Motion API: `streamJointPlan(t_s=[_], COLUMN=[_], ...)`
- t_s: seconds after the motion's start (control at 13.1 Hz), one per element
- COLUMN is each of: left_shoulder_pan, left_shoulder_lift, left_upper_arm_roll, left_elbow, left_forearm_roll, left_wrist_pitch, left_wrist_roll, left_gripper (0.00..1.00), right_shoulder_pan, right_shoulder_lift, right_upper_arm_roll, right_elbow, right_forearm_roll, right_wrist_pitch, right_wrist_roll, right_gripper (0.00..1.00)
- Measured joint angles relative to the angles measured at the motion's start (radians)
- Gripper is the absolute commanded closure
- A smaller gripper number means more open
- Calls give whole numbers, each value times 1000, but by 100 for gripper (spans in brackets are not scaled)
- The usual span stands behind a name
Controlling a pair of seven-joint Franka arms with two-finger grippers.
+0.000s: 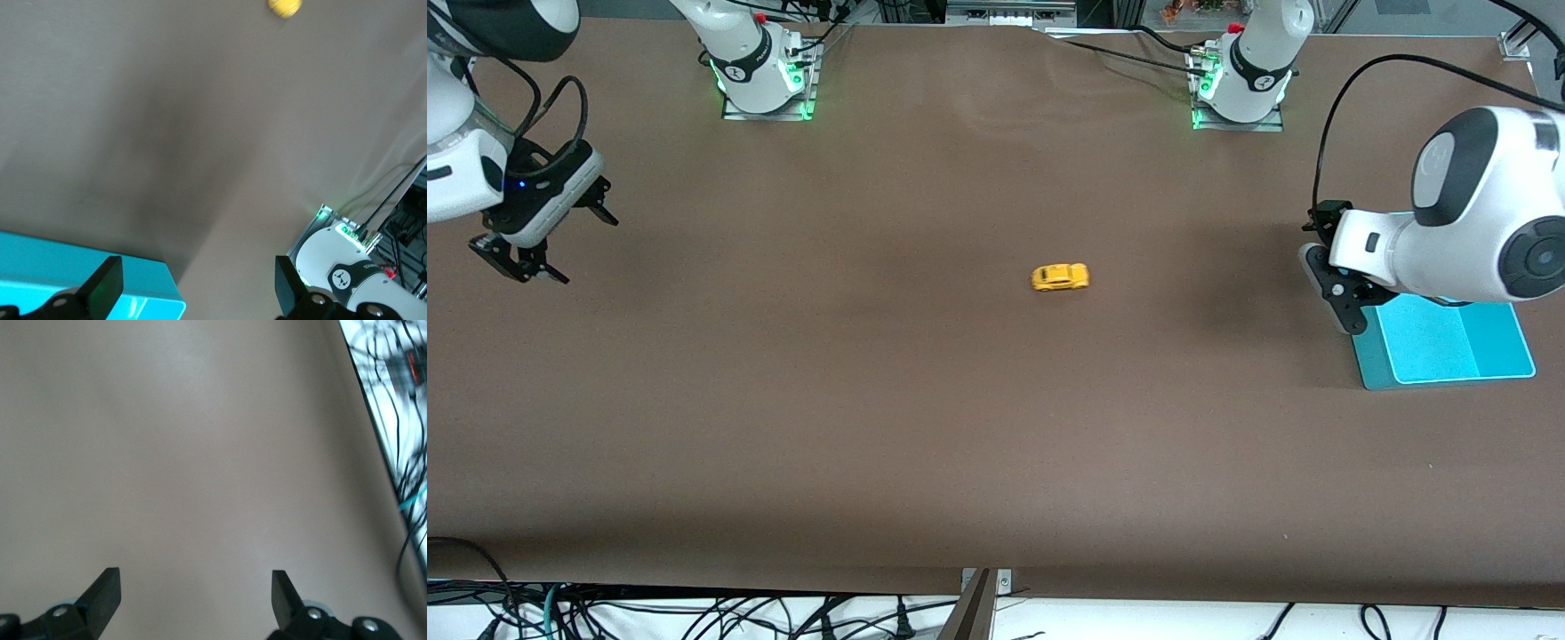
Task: Wind and store yellow beetle car
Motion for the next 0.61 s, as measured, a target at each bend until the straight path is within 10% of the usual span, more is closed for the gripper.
streamJointPlan(t_s=[0.61], left_shoulder_pan=[0], left_shoulder_lift=[-134], left_upper_arm_roll=[-45], left_elbow=[-395], left_forearm_roll=[0], left_wrist_pitch=[362], left_wrist_roll=[131], left_gripper=[0], right_shoulder_pan=[50], right_shoulder_lift=[-41], right_upper_arm_roll=[-44], right_elbow=[67], right_forearm_roll=[78], right_wrist_pitch=[-222], right_wrist_roll=[708], right_gripper=[0])
